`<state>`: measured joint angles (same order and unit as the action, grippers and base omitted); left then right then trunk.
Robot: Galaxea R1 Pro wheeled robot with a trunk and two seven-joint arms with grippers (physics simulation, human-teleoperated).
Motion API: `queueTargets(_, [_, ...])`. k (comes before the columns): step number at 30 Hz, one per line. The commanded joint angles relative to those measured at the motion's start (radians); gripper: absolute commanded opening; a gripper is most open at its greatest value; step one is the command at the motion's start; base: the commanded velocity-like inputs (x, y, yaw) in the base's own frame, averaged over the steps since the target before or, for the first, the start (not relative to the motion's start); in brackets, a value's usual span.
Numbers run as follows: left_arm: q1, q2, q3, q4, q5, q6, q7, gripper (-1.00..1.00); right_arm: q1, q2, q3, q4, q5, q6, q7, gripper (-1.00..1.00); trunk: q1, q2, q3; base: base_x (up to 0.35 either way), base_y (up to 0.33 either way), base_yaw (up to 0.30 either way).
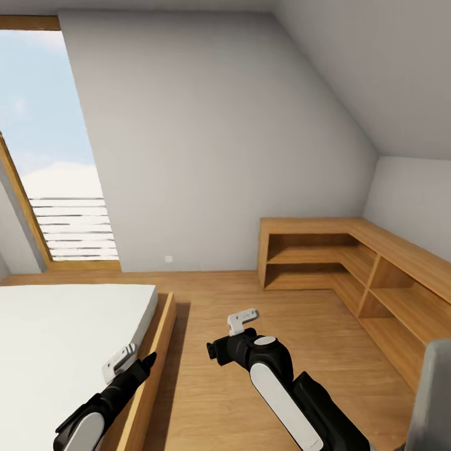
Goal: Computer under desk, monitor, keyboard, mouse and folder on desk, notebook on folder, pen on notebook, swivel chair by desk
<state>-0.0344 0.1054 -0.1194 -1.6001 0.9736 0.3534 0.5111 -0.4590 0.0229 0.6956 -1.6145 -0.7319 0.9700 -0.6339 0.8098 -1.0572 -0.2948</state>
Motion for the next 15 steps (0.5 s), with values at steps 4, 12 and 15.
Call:
queueTargets(4, [-0.001,0.0,-0.003,-0.001,0.007,0.001,0.008,1.0,-0.001,0.0,0.001,-0.001,-0.009,0.003,-0.01,1.0,0.001,-0.001,-0.001,0.173,0.047,0.001])
queueTargets(12, [-0.001,-0.001,-0.002,0.0,0.007,0.001,0.007,1.0,-0.001,-0.001,0.0,-0.001,-0.009,0.003,-0.01,1.0,0.001,-0.001,-0.001,0.05,0.014,0.0])
queueTargets(15, [-0.001,-0.001,-0.002,0.0,0.008,0.001,0.007,1.0,-0.001,-0.001,-0.001,-0.001,-0.009,0.003,-0.01,1.0,0.001,-0.001,-0.001,0.015,0.004,0.0])
